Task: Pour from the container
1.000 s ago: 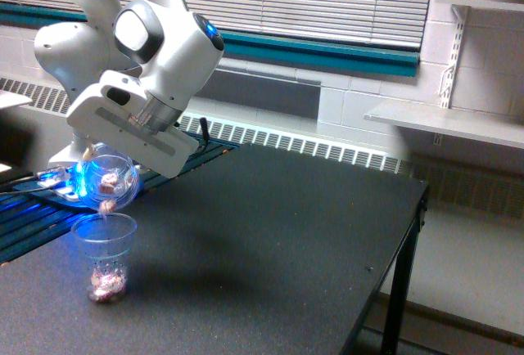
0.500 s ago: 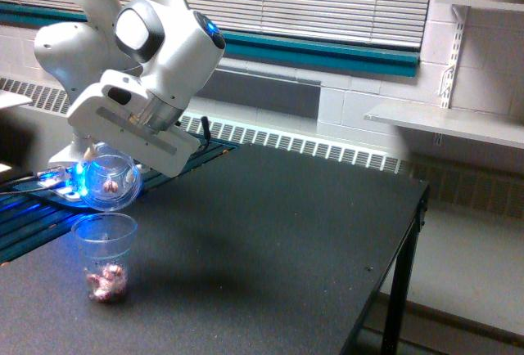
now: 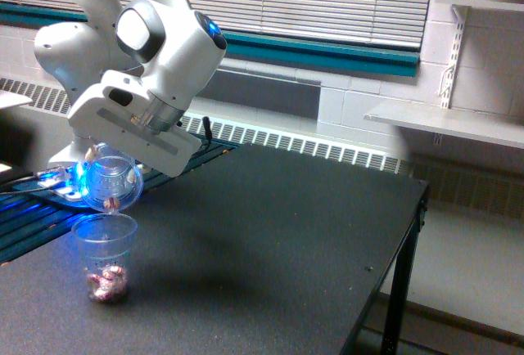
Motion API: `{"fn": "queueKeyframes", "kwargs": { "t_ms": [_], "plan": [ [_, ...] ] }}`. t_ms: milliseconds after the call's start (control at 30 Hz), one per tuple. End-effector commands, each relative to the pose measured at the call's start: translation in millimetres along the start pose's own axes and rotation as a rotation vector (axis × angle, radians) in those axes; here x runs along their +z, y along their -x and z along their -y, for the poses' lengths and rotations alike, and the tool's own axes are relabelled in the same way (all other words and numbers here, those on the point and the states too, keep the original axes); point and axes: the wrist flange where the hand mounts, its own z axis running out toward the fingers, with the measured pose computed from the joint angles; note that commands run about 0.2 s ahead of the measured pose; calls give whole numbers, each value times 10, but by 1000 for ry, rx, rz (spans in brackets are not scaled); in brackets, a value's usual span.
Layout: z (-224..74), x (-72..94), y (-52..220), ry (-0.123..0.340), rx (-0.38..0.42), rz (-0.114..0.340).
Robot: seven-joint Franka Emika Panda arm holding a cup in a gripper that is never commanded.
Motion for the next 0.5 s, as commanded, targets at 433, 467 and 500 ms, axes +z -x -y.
{"fn": "queueKeyframes", "kwargs": {
  "t_ms": [433, 467, 500],
  "plan": [
    [-21, -84, -25, -38, -3, -3],
    [-28, -91, -27, -43, 0, -3],
    [-37, -102, -31, -51, 3, -4]
  ]
}}
